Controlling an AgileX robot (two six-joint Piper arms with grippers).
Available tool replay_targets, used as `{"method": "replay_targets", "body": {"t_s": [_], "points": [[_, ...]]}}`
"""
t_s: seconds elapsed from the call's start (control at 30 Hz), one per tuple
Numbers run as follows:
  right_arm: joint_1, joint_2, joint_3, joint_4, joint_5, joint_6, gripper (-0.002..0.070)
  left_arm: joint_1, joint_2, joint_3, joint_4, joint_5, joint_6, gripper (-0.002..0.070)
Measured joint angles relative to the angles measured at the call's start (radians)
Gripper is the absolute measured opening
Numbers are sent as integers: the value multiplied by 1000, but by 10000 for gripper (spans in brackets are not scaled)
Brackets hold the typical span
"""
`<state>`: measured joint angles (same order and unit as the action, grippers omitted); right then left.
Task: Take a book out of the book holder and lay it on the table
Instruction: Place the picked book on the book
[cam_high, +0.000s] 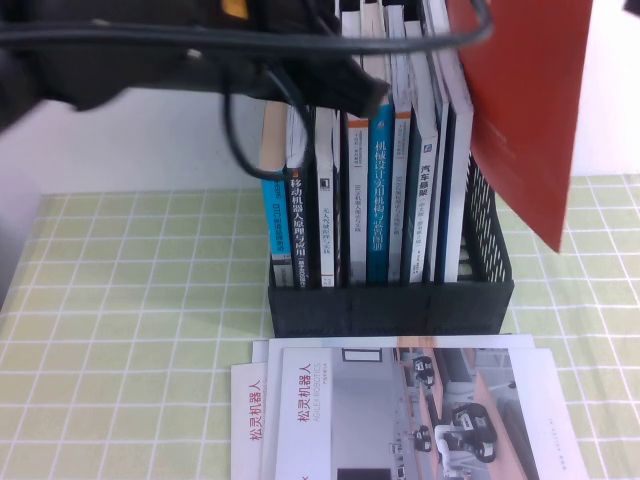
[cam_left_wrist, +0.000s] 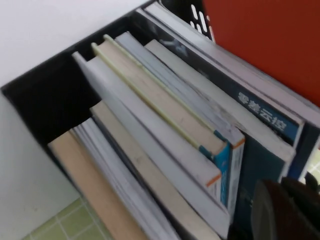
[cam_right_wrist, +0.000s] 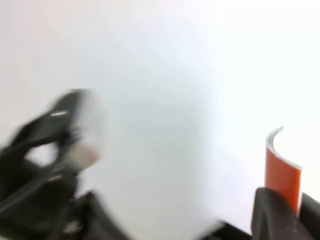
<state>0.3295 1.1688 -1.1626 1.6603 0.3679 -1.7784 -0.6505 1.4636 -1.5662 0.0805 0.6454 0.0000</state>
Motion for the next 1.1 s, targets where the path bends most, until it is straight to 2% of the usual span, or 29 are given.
{"method": "replay_targets", "body": {"t_s": [0.2, 0.4, 0.63, 0.87, 0.97, 1.1], "points": [[0, -9, -138, -340, 304, 291, 14, 0, -138, 0, 15, 143, -92, -3], [7, -20, -235, -534, 537, 418, 14, 0, -327, 19, 101, 321, -253, -3], [155, -10, -241, -706, 629, 533, 14, 0, -602, 174, 216, 418, -448, -3], [375, 92, -242, -960, 714, 729, 14, 0, -844, 378, 219, 462, -566, -3], [427, 151, -242, -1058, 715, 812, 14, 0, -912, 456, 219, 464, -607, -3], [439, 237, -242, -1181, 676, 897, 14, 0, -967, 522, 195, 466, -630, -3]]}}
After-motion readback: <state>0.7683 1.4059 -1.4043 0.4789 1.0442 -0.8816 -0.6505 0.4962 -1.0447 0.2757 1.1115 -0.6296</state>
